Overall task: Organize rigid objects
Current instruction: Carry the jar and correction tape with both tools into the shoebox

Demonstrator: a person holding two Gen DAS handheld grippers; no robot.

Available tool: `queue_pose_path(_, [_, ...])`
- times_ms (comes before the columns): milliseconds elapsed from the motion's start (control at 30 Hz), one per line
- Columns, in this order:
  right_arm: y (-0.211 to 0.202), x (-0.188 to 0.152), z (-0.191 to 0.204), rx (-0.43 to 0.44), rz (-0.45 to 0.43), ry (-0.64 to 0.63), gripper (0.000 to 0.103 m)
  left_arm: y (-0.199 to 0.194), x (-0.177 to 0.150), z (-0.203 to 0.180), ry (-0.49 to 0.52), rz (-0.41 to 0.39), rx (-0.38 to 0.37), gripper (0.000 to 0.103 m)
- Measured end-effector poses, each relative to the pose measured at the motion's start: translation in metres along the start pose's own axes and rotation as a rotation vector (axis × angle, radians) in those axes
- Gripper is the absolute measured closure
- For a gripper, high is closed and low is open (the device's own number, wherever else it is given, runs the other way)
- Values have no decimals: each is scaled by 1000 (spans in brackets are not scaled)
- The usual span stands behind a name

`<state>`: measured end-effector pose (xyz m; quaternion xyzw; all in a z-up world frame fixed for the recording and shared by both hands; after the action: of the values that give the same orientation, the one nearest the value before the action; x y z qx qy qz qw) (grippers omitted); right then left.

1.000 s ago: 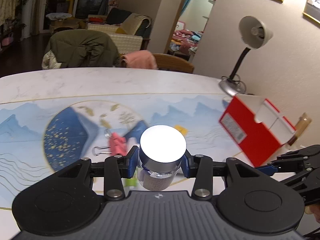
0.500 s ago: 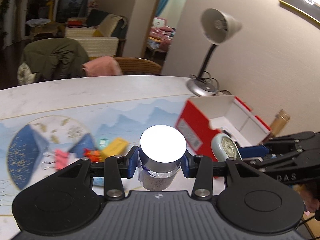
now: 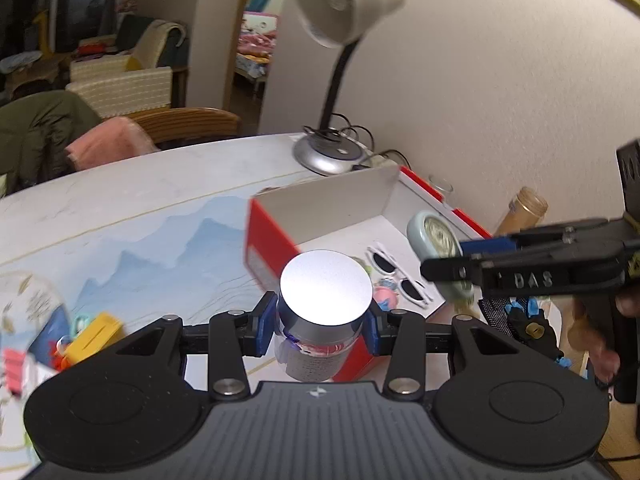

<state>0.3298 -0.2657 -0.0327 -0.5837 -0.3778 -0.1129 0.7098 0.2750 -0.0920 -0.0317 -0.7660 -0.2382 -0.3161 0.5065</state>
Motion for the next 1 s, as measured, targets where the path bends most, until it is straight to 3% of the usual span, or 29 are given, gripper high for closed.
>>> queue_pose_path(433, [42, 11, -103, -75, -5, 98, 56, 91, 46, -54, 127, 132, 30, 61])
queue_pose_path(833, [95, 11, -121, -56, 77, -38, 56, 182, 74, -43, 128, 273, 97, 61])
queue_pose_path(1000, [112, 5, -124, -65, 117, -68, 56, 210, 80, -46, 174, 305, 118, 61])
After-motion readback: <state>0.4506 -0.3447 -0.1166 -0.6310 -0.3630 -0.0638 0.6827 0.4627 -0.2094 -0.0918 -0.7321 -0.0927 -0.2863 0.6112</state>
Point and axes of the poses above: each gripper's, at about its wrist camera, not at the fingertips, and y roughly the way its jaws point, z to its left, x to its top, the point moved 1 cm from there along y, roughly the way its jaws point, and after that the axes turned 6 degrees about -x, right-handed, at the moved point
